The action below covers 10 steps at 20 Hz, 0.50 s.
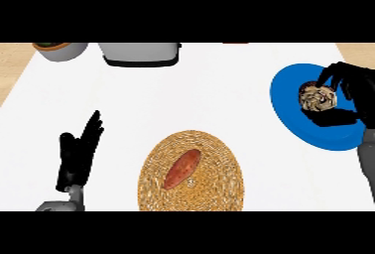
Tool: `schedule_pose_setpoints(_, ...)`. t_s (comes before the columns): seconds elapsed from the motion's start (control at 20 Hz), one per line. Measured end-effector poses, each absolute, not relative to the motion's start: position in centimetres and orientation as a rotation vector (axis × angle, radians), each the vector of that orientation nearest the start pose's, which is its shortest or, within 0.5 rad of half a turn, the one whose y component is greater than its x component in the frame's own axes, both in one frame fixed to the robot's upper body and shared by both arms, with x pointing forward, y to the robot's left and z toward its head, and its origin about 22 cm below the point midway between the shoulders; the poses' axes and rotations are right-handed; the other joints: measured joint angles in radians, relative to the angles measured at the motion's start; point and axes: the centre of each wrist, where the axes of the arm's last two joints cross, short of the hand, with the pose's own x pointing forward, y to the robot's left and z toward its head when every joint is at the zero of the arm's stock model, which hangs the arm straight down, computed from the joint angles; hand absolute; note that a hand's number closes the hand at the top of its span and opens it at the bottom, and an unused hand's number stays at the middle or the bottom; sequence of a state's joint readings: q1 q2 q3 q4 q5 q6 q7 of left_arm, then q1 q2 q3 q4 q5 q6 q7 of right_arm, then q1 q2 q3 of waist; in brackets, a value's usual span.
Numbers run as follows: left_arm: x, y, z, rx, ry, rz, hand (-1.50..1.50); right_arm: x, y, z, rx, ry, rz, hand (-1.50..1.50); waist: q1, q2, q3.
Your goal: Pick the cupcake from the placemat and place it in the plate
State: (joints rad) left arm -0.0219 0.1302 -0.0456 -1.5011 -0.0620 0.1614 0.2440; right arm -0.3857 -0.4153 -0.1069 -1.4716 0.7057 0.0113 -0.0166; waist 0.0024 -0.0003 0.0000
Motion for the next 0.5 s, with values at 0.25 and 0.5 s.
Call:
schedule_pose_setpoints(0.25, 24.4, 25.2, -0.9, 0.24, -1.293, -0.043, 0.0, 35.1, -34.0, 11.7, -1.011, -1.62, 0.743, 1.5, 0.007, 0.002, 0.0)
schedule_pose_setpoints(0.5, 24.5, 25.0, -0.7, 0.239, -1.288, -0.041, 0.0, 36.6, -36.3, 10.3, -1.029, -1.556, 0.753, 1.5, 0.009, 0.003, 0.0)
